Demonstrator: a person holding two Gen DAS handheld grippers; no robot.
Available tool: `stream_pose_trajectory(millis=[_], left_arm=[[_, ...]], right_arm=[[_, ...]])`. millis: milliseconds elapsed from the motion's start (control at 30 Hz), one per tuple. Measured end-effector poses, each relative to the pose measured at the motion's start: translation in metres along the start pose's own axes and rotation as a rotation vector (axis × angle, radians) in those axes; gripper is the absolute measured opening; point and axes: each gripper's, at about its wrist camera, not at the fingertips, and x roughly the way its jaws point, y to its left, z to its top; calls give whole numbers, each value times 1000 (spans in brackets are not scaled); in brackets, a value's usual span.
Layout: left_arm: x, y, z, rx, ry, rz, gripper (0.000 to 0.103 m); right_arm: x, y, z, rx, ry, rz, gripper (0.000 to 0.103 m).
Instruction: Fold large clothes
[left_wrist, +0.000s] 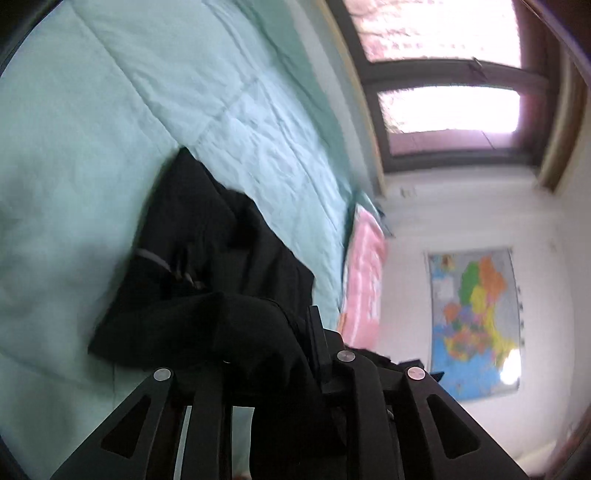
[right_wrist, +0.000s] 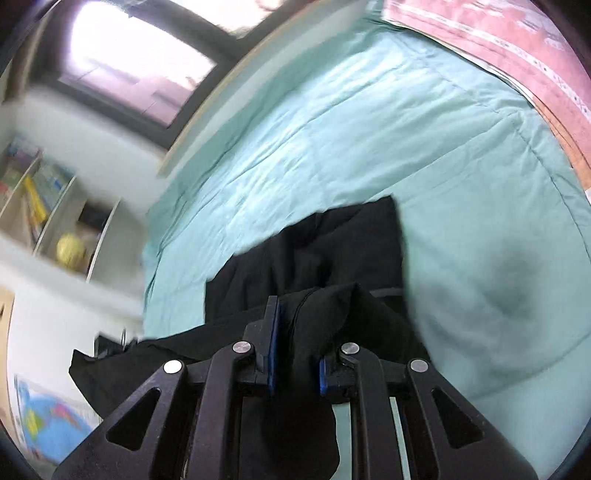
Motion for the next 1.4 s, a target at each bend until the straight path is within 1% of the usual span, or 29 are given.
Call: stream_pose_trajectory(millis=[100, 200, 267, 300, 367, 433, 500, 600, 667, 733, 767, 800, 833, 867, 900, 933, 967, 1000, 1033, 1100, 1133, 1167, 1233, 1267, 1300, 1333, 1400], left_arm=[[27, 19, 21, -72, -6, 44, 19], [57, 50, 38, -136, 8, 135, 19], [80, 73, 47, -175, 35, 204, 22], [91, 84, 49, -198, 48, 224, 23], [108, 97, 53, -216, 75, 249, 23], [116, 101, 56, -219, 87, 250, 23], [118, 98, 60, -195, 110, 252, 23], [113, 86, 65, -136, 158, 250, 24], [100, 70, 66, -67, 190, 242, 27], [77, 43, 65, 49, 236, 204, 33], [65, 32, 65, 86, 242, 183, 40], [53, 24, 65, 114, 235, 168, 53], [34, 12, 66, 153, 204, 154, 61], [19, 2, 67, 180, 161, 147, 73], [8, -5, 68, 198, 126, 140, 78], [-3, -13, 71, 217, 84, 123, 78], [-7, -19, 75, 232, 55, 121, 78], [-9, -22, 78, 244, 33, 139, 78], [-5, -26, 81, 258, 18, 182, 78], [12, -29, 86, 276, 27, 253, 78], [26, -30, 88, 287, 44, 294, 78], [37, -29, 90, 299, 62, 324, 78], [52, -29, 92, 330, 76, 382, 78], [59, -27, 91, 342, 79, 399, 78], [64, -27, 92, 347, 81, 405, 78], [70, -27, 95, 349, 78, 406, 78], [78, -25, 101, 355, 64, 418, 78]], right_arm=[[35, -24, 20, 98, 27, -47, 20], [87, -49, 32, 192, 78, -128, 21], [117, -64, 35, 226, 114, -174, 21], [134, -71, 35, 238, 133, -193, 22], [158, -82, 32, 265, 174, -222, 22], [173, -90, 35, 287, 194, -234, 22], [178, -94, 39, 294, 212, -227, 22], [166, -94, 43, 301, 248, -196, 23], [147, -86, 49, 280, 253, -178, 26], [124, -74, 55, 246, 244, -147, 30], [110, -67, 58, 230, 241, -128, 30], [94, -60, 59, 212, 240, -112, 30], [82, -56, 60, 196, 242, -104, 31], [70, -52, 60, 178, 243, -97, 31], [56, -44, 60, 152, 239, -90, 32], [51, -38, 59, 132, 234, -90, 32], [48, -31, 60, 114, 227, -89, 32], [45, -23, 59, 87, 217, -90, 33], [44, -17, 59, 85, 207, -82, 36], [43, -10, 62, 127, 155, -6, 37], [40, -7, 64, 135, 132, 11, 37], [35, -3, 66, 125, 105, 12, 37], [23, 10, 72, 54, 57, -34, 38], [15, 15, 75, 32, 22, -26, 38], [10, 16, 78, 34, 3, 5, 42], [8, 17, 81, 33, -3, 19, 54], [8, 21, 86, 0, -13, -35, 69]])
